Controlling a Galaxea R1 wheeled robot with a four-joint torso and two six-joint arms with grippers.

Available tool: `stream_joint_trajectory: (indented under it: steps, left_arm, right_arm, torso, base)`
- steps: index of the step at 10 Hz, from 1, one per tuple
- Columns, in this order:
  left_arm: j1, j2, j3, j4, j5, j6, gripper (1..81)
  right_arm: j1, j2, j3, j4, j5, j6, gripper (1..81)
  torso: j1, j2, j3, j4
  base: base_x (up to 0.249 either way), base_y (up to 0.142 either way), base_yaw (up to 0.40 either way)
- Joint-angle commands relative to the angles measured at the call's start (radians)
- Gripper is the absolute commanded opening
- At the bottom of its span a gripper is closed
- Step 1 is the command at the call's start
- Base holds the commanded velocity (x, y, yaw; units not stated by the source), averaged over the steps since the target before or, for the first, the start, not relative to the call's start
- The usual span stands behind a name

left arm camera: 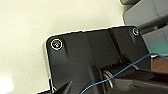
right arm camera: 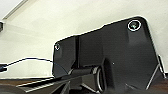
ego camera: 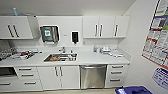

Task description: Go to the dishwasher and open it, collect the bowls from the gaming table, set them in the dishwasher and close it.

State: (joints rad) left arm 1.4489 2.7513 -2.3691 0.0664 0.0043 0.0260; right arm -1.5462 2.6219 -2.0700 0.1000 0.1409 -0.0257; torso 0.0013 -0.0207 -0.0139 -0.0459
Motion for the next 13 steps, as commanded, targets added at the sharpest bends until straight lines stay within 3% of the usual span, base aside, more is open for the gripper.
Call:
stream_joint_trajectory:
  steps: [1, 13]
  left_arm:
    - [-0.060, -0.016, 0.008, 0.000, 0.051, 0.005, 81.1]
    - [-0.060, -0.013, 0.008, 0.000, 0.051, 0.005, 81.1]
  right_arm:
    - [0.048, -0.020, 0.018, -0.016, -0.050, -0.003, 81.1]
    - [0.050, -0.018, 0.018, -0.017, -0.050, -0.003, 81.1]
  torso:
    - [0.000, 0.000, 0.000, 0.000]
    - [0.000, 0.000, 0.000, 0.000]
  base:
    - [0.167, 0.000, 0.000]
    - [0.125, 0.000, 0.000]
